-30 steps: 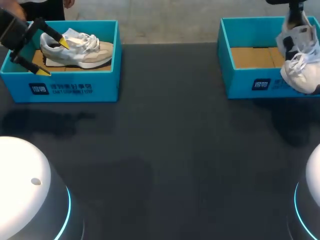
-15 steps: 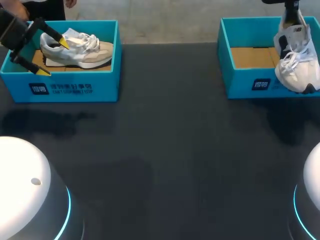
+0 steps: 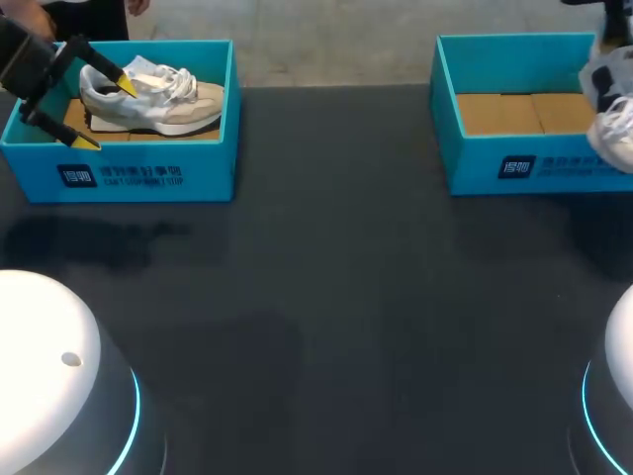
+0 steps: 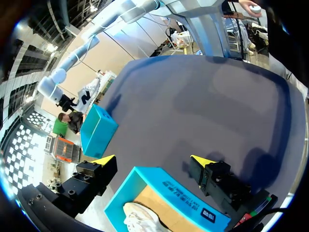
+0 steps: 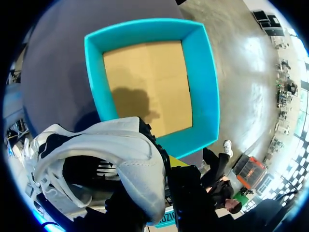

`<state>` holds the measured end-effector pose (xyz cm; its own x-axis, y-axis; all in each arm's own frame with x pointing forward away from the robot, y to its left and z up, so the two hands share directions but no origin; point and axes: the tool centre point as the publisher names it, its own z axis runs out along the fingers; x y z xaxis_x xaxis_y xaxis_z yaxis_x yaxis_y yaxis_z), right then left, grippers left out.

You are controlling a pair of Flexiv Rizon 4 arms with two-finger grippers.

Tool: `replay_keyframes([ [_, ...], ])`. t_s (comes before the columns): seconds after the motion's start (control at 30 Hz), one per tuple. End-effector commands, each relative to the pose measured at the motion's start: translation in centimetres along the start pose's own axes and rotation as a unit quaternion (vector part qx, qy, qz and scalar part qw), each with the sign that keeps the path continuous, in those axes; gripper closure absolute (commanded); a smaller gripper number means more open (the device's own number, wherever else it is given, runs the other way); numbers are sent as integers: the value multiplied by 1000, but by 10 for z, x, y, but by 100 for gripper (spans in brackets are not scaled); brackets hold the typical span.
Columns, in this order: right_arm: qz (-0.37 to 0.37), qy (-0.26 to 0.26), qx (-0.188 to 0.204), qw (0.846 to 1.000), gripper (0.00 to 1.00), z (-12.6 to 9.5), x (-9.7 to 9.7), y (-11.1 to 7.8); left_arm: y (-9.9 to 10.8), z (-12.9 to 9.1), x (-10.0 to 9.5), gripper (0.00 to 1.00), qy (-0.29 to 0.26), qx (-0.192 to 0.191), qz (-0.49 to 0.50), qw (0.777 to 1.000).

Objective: Take the shoe out of the shoebox, open the shoe tongue, remove and reinsert the insole, then place the shoe into the shoebox

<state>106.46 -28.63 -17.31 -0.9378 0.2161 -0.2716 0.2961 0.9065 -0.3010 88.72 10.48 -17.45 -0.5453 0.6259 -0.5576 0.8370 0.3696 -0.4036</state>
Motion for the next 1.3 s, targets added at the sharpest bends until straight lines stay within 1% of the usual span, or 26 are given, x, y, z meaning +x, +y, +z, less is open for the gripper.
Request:
replay_keyframes([
  [0.03, 6, 8, -3, 1000, 100, 16, -13, -14, -1, -1, 0, 0, 1, -1, 0, 1000],
  [0.17, 27, 23, 15, 999, 100, 28, -18, -24, -1, -1, 0, 0, 1, -1, 0, 1000],
  [0.23, 40, 27, 12, 999, 100, 29, -18, -27, -1, -1, 0, 0, 1, -1, 0, 1000],
  [0.3, 63, 29, 24, 997, 100, 31, -18, -31, -1, -1, 0, 0, 1, -1, 0, 1000],
  [0.37, 109, 35, 37, 993, 100, 31, -18, -35, -1, -1, 0, 0, 1, -1, 0, 1000],
  [0.4, 133, 43, 33, 990, 100, 31, -19, -38, -1, -1, 0, 0, 1, -1, 0, 1000],
  [0.47, 189, 50, 43, 980, 100, 30, -19, -45, -1, -1, 0, 0, 1, -1, 0, 1000],
  [0.5, 211, 53, 35, 975, 100, 29, -19, -49, -1, -1, 0, 0, 1, -1, 0, 1000],
  [0.53, 243, 51, 41, 968, 100, 27, -19, -52, -1, -1, 0, 0, 1, -1, 0, 1000],
  [0.6, 293, 63, 35, 953, 100, 23, -19, -57, -1, -1, 0, 0, 1, -1, 0, 1000],
  [0.63, 323, 68, 43, 943, 100, 22, -19, -59, -1, -1, 0, 0, 1, -1, 0, 1000],
  [0.67, 347, 80, 34, 934, 100, 23, -19, -62, -1, -1, 0, 0, 1, -1, 0, 1000],
  [0.73, 407, 98, 50, 907, 100, 24, -21, -68, -1, -1, 0, 0, 1, -1, 0, 1000],
  [0.77, 432, 108, 40, 895, 100, 25, -21, -72, -1, -1, 0, 0, 1, -1, 0, 1000],
  [0.8, 465, 114, 53, 876, 100, 26, -22, -76, -1, -1, 0, 0, 1, -1, 0, 1000],
  [0.87, 501, 118, 44, 856, 100, 25, -22, -81, -1, -1, 0, 0, 1, -1, 0, 1000],
  [0.9, 515, 115, 55, 848, 100, 25, -21, -81, -1, -1, 0, 0, 1, -1, 0, 1000],
  [0.93, 521, 108, 50, 845, 100, 23, -21, -82, -1, -1, 0, 0, 1, -1, 0, 1000],
  [0.97, 531, 101, 66, 839, 100, 23, -21, -82, -1, -1, 0, 0, 1, -1, 0, 1000],
  [1.03, 549, 99, 64, 828, 100, 22, -20, -81, -1, -1, 0, 0, 1, -1, 0, 1000],
  [1.07, 565, 98, 84, 815, 100, 22, -20, -81, -1, -1, 0, 0, 1, -1, 0, 1000],
  [1.1, 575, 92, 82, 809, 100, 22, -19, -81, -1, -1, 0, 0, 1, -1, 0, 1000],
  [1.17, 599, 84, 110, 789, 100, 21, -18, -82, -1, -1, 0, 0, 1, -1, 0, 1000],
  [1.2, 607, 83, 108, 783, 100, 20, -17, -83, -1, -1, 0, 0, 1, -1, 0, 1000],
  [1.23, 620, 83, 125, 770, 100, 20, -16, -83, -1, -1, 0, 0, 1, -1, 0, 1000],
  [1.3, 630, 75, 138, 760, 100, 19, -14, -85, -1, -1, 0, 0, 1, -1, 0, 1000],
])
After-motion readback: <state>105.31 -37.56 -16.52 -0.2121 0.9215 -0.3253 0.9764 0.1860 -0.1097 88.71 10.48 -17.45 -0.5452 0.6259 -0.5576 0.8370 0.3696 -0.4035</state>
